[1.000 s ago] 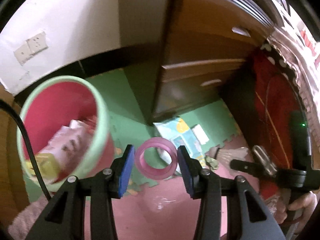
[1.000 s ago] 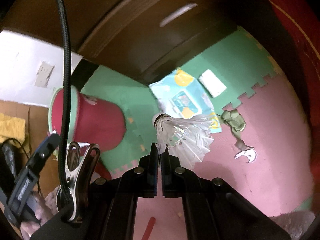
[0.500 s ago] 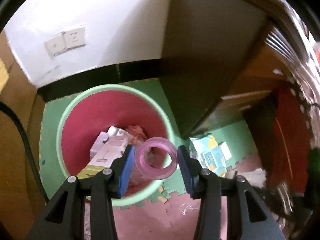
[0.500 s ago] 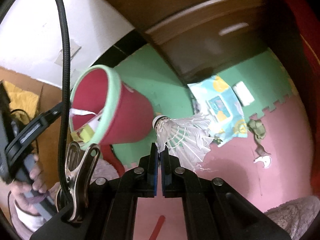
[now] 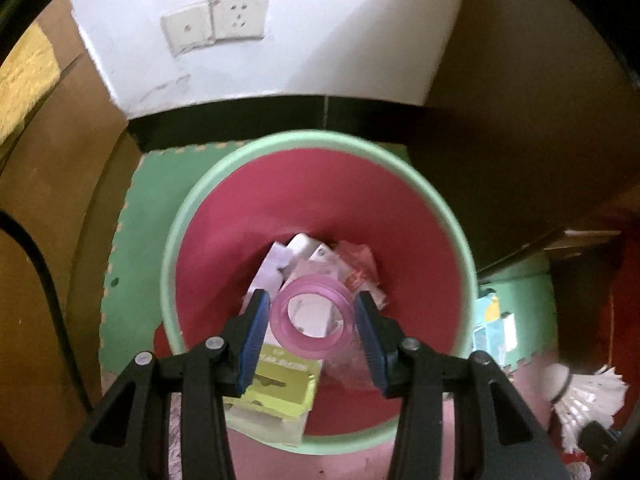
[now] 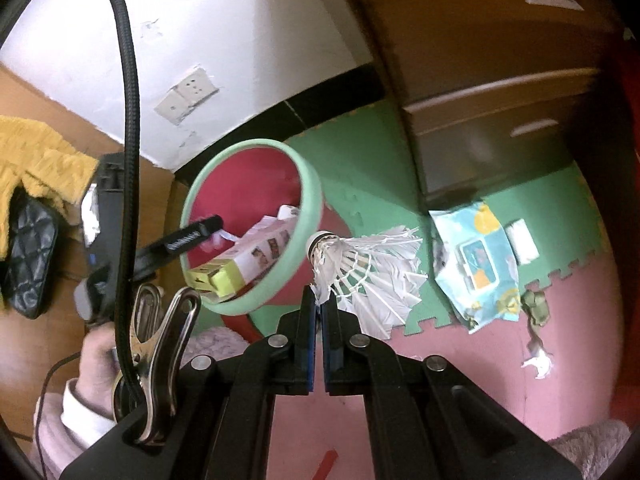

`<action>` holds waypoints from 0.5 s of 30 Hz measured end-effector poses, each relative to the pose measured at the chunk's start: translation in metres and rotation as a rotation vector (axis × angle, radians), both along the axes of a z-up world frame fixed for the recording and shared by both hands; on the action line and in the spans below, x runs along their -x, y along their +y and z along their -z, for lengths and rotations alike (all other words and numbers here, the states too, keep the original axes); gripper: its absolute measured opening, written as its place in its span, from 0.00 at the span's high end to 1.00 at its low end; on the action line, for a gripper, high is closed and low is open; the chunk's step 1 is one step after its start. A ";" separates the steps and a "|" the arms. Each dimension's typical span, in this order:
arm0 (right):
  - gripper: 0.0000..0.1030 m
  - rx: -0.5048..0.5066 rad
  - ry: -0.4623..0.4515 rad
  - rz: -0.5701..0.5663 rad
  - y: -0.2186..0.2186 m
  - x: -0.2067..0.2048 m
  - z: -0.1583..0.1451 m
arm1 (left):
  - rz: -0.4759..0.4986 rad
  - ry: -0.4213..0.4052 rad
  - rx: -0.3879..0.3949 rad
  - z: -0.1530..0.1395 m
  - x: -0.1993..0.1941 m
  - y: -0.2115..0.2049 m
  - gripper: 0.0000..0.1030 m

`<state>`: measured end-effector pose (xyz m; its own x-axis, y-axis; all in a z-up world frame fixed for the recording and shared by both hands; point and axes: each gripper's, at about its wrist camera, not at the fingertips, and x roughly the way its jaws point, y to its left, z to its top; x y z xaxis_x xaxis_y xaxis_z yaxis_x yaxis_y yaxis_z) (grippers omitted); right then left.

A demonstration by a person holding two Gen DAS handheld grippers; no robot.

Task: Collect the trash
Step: 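Carry the ring and shuttlecock in both tools over the red bucket, then open the left tool to drop the pink ring into the bucket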

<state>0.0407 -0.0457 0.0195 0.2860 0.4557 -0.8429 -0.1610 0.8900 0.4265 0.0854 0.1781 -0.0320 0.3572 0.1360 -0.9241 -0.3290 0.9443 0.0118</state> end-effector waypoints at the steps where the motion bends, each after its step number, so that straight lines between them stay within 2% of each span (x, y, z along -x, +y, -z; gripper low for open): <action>1: 0.97 -0.002 -0.002 -0.002 0.001 -0.001 0.000 | -0.006 0.013 0.001 0.003 0.000 0.001 0.55; 7: 0.97 -0.014 -0.014 -0.021 0.013 -0.002 -0.002 | -0.048 0.063 0.014 0.018 0.005 0.010 0.55; 15: 0.97 -0.020 -0.027 -0.043 0.026 -0.004 0.001 | -0.057 0.045 0.042 0.006 0.003 0.009 0.54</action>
